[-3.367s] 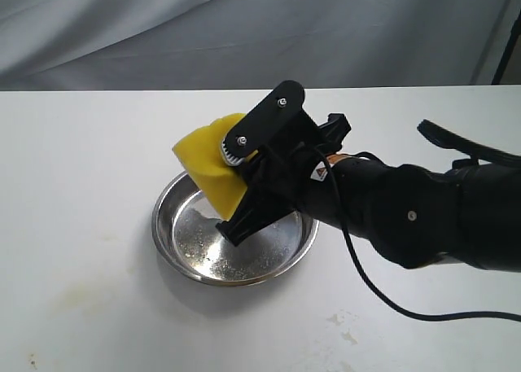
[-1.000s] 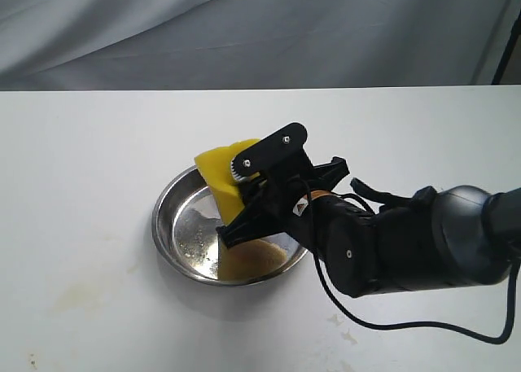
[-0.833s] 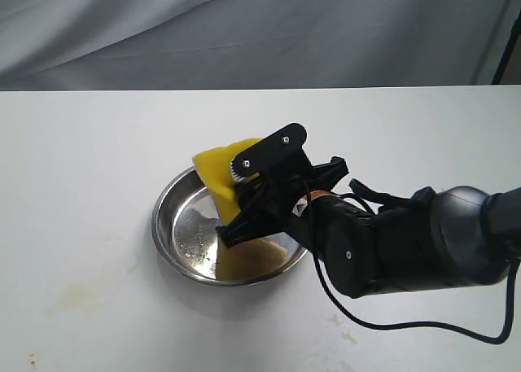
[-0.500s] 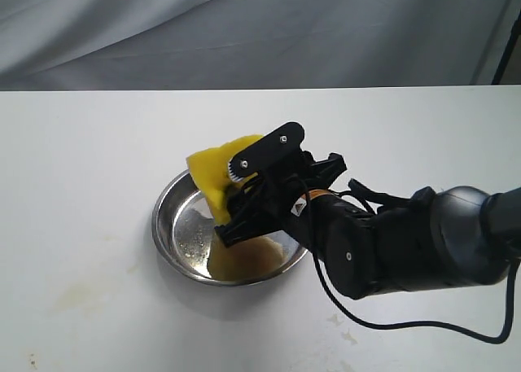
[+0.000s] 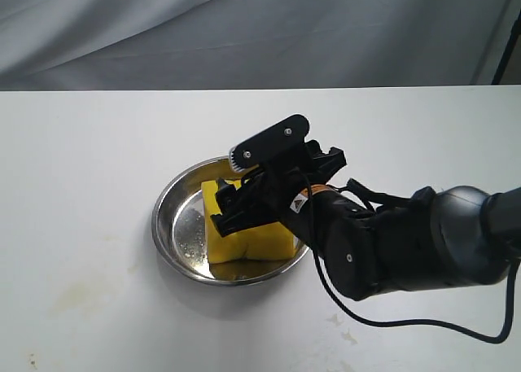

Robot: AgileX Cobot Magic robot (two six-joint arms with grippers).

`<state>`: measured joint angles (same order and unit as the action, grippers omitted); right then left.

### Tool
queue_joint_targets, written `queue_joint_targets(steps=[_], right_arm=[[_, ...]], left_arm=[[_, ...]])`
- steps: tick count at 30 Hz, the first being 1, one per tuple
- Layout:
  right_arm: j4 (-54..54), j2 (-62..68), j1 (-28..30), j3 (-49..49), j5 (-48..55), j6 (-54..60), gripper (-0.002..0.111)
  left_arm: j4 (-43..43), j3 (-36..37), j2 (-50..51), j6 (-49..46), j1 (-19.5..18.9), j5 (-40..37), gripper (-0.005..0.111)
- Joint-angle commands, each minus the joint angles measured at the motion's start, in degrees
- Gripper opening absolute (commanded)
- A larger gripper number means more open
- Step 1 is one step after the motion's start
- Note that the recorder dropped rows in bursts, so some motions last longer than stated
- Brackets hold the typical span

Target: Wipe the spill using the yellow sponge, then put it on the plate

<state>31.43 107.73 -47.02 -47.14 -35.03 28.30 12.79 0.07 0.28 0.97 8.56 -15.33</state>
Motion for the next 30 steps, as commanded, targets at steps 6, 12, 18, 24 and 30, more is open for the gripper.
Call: queue_joint_targets(steps=[6,12,18,24,30], right_arm=[[-1.5,-3.1,0.2,-0.3,-2.8,-0.1,0.081],[-0.9,-12.8,0.2,0.7,-0.1,4.0,0.068],[4.4,-28.8,0.3,8.9,-2.9,10.8,0.052],[18.2,-49.1,0.3,23.5,-8.0,23.7,0.026],[17.1,-62.7,0.3,31.9,6.6,19.7,0.000]], left_arm=[[-0.3,-0.1,-0.3,0.3,0.0,0.1,0.000],[-0.3,-0.1,-0.3,0.3,0.0,0.1,0.000],[-0.3,-0.1,-0.3,0.3,0.0,0.1,0.000],[-0.3,-0.1,-0.3,0.3,0.0,0.1,0.000],[-0.3,-0.1,-0.3,0.3,0.0,0.1,0.000]])
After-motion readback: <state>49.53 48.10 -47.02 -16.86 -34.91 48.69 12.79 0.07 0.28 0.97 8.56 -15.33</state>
